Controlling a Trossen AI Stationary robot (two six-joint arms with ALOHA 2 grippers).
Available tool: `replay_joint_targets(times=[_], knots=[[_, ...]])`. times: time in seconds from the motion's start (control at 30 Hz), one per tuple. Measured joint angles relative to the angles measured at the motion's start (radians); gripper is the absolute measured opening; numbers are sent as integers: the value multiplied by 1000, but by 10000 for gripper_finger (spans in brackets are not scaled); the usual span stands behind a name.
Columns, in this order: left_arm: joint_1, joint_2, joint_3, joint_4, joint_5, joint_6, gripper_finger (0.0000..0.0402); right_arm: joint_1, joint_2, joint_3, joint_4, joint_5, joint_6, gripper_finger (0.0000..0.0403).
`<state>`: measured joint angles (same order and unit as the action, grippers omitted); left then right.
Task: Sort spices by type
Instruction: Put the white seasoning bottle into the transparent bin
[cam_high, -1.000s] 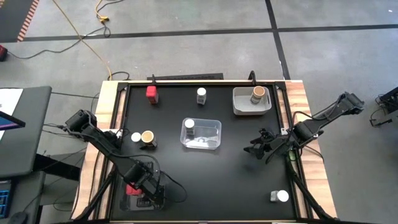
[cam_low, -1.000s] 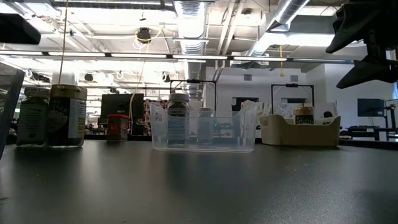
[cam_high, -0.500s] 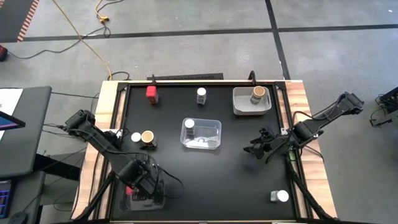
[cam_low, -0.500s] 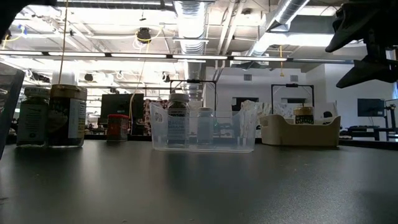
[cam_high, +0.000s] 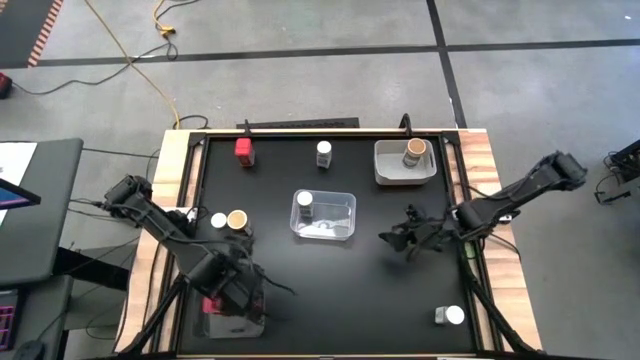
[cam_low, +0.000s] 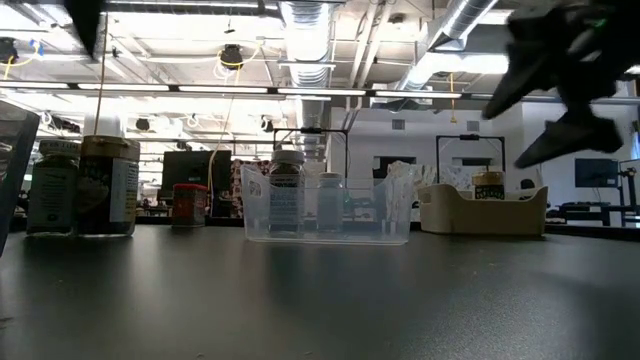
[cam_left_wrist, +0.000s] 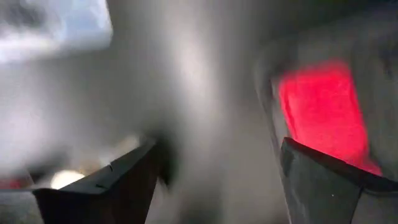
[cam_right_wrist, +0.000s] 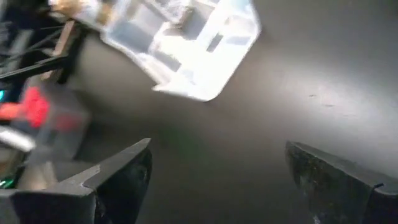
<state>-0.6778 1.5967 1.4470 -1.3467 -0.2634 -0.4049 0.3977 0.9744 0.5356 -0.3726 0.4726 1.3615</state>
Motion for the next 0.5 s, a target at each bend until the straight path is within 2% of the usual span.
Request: replay_joint_targets(times=[0.07,0.13,0.3,0.5], knots=[[26,-40,-39,142,-40,62,318,-38,41,-1,71,0,-5,388],[60,-101,-106,295,-43,132,318,-72,67,-1,201,0,-76,388],[163,-327,-359,619,-40,210,318,-168,89,69,513,0,-476,388],[267,-607,-676,988,-38,203,318,-327,137,318,450,-10,-958,383]])
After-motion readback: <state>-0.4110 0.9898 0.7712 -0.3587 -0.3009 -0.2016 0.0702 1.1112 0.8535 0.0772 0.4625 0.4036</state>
